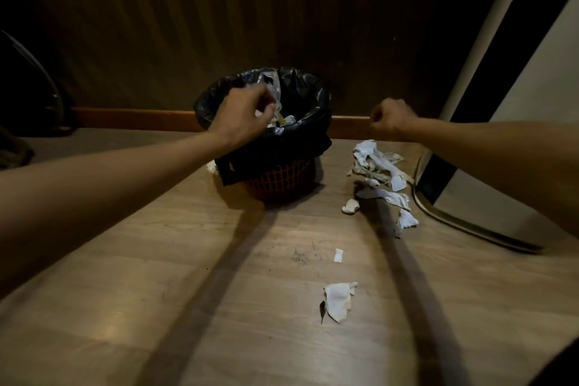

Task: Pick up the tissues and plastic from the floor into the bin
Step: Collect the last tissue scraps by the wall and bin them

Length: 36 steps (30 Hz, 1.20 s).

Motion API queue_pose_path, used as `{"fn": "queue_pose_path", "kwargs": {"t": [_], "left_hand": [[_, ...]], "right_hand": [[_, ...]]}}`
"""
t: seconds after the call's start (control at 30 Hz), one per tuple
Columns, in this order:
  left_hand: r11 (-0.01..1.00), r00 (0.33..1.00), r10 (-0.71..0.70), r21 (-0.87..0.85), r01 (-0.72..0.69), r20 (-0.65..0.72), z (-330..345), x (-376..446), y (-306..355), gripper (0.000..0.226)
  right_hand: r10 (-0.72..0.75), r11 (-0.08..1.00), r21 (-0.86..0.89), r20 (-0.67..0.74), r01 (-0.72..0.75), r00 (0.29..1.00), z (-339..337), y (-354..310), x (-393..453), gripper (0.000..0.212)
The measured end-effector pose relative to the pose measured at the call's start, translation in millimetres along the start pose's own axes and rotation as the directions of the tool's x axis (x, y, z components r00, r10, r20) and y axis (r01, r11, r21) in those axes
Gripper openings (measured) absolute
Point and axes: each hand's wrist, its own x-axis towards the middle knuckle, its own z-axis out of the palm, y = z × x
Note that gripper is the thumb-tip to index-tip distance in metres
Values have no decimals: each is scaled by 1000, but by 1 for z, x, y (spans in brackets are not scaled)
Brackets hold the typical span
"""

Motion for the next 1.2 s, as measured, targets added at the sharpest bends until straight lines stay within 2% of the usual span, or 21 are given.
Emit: {"fn": "queue_pose_path", "kwargs": {"t": [0.17,0.23,0.33,0.43,0.53,0.6,0.73,0.8,0.9,0.97,1.07,1.13,1.2], "left_hand": [[978,967,168,90,-188,190,38,-37,26,24],[975,945,162,100,-197,285,58,-54,33,27],[985,902,100,83,-148,421,91,-82,43,25],[990,797,70,56,-129,600,124,-109,52,24],[988,617,114,-22,-154,779,155,-134,65,31],[980,518,172,-90,-180,838,174,-149,73,33],[953,427,258,-155,-262,867,204,-170,88,42],[950,393,249,-144,-278,885,216,-180,91,50],[957,346,228,-144,-253,910,234,-197,86,55],[957,347,247,-171,-234,905,241,-205,81,43],[953,400,281,-203,-226,872,244,-200,75,21],[970,521,241,-193,-144,819,245,-185,71,18],[987,636,143,-159,-33,758,246,-165,65,28]], "right_hand": [[55,987,-156,139,-33,989,17,37,-16,13],[46,966,-257,217,12,975,26,52,-22,11],[-25,901,-402,329,164,944,43,70,-29,11],[46,881,-435,469,186,882,57,83,-38,23],[154,908,-392,639,147,754,65,94,-46,43],[145,889,-401,707,223,692,72,106,-49,48],[51,834,-409,726,371,685,82,122,-59,59],[78,824,-440,711,356,698,90,127,-67,65],[128,835,-460,696,302,706,104,138,-76,57],[88,855,-417,702,308,707,110,146,-81,49],[28,873,-363,703,325,710,119,155,-89,37],[-14,878,-336,694,341,720,125,159,-90,25],[-59,889,-316,637,330,768,127,160,-87,16]]}}
